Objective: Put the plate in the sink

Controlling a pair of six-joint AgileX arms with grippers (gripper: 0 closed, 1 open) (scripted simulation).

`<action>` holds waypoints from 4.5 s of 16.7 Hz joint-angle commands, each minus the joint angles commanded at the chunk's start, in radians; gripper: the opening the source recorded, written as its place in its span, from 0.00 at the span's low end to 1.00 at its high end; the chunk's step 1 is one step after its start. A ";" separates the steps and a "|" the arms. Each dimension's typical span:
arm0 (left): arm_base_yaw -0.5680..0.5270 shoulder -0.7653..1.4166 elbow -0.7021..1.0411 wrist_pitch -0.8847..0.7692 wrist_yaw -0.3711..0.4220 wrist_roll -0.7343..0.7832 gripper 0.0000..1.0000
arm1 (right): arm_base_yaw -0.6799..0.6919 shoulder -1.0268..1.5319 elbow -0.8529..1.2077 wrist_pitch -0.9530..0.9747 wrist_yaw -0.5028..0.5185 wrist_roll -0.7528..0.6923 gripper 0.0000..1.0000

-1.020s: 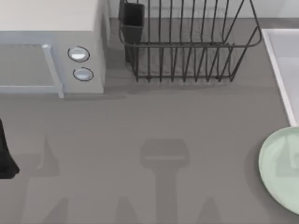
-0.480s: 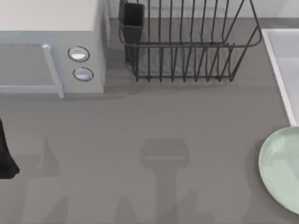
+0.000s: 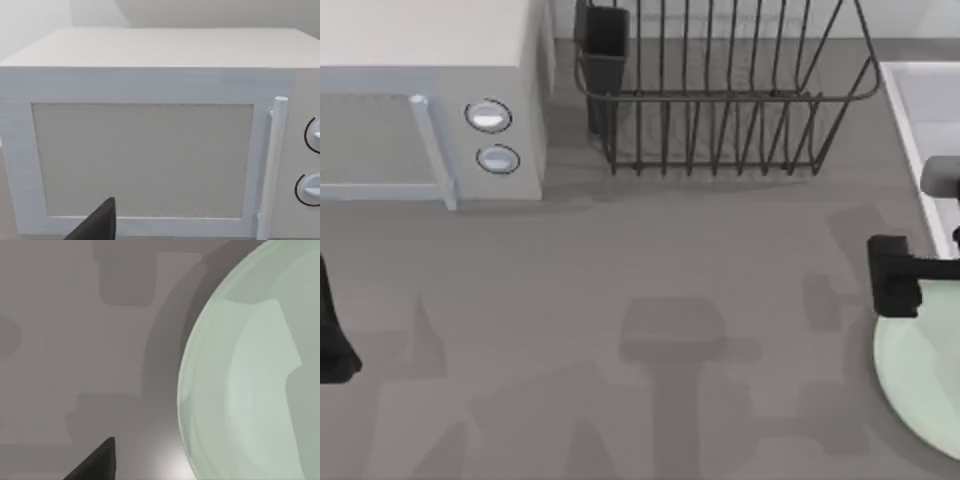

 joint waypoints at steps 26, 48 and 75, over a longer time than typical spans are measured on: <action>0.000 0.000 0.000 0.000 0.000 0.000 1.00 | 0.064 0.452 -0.049 0.251 0.001 0.069 1.00; 0.000 0.000 0.000 0.000 0.000 0.000 1.00 | 0.064 0.452 -0.049 0.251 0.001 0.069 0.00; 0.000 0.000 0.000 0.000 0.000 0.000 1.00 | 0.037 0.325 0.945 -0.766 0.006 0.048 0.00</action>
